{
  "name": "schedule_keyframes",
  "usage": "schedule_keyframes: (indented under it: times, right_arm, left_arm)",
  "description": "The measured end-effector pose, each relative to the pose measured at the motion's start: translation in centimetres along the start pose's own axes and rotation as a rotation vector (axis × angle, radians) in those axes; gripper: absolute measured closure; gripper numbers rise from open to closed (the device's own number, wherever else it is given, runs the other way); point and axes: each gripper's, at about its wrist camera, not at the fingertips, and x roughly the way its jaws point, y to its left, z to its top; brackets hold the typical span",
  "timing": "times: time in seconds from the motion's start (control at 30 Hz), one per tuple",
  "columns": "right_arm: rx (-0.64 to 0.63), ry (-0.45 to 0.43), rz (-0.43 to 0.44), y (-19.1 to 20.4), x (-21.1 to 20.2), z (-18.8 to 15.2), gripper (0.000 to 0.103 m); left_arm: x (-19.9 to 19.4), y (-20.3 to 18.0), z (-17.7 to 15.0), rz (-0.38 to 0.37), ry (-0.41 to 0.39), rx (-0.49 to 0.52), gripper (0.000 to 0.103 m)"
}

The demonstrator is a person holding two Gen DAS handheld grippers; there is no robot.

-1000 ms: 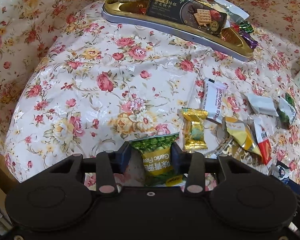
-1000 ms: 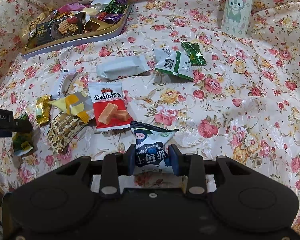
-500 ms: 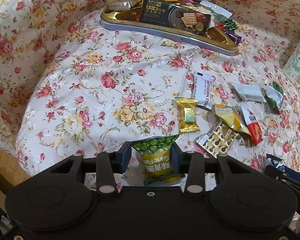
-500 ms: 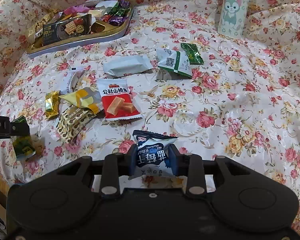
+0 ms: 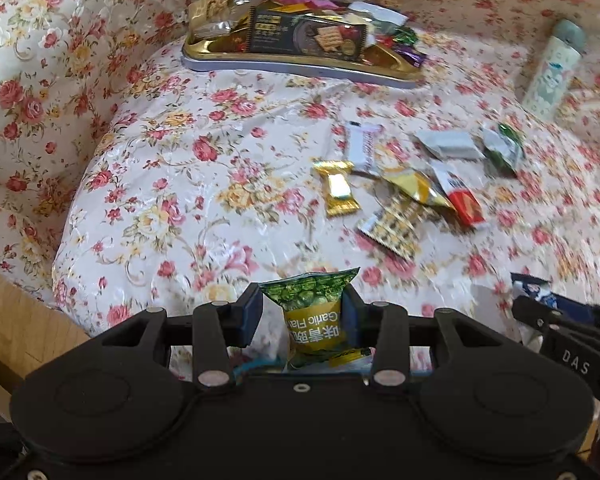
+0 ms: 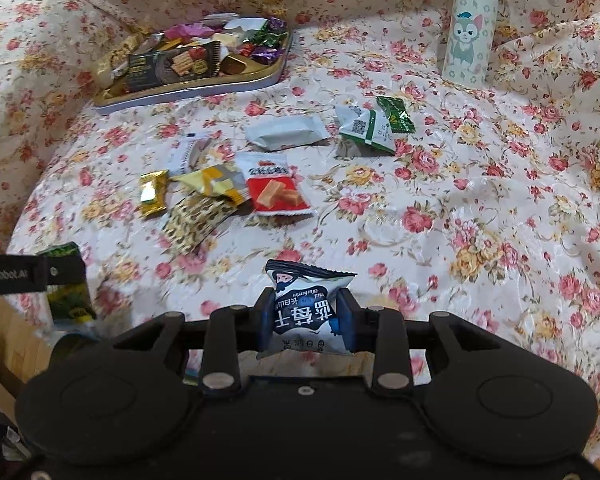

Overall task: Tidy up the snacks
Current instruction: 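Carry both packets to the gold tray and open both tools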

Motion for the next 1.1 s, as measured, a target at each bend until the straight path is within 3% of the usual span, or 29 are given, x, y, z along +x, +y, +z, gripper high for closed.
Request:
schedule_keyframes:
  times: [0.23, 0.53, 1.1]
  right_arm:
    - [0.001, -0.008, 0.027, 0.1, -2.5, -2.5, 0.069]
    - [0.023, 0.01, 0.068, -0.1, -5.5, -7.2, 0.068]
    - [-0.021, 0.092, 0.081, 0.7, -6.2, -14.1, 0.069]
  left_arm:
    - [-1.3, -1.2, -3.1, -0.012, 0.016, 0.066, 0.054]
    - [-1.6, -2.8, -8.9, -0.036, 0.1, 0.131, 0.054]
    - [-1.5, -2.9, -15.8, -0.039, 0.168, 0.125, 0.054]
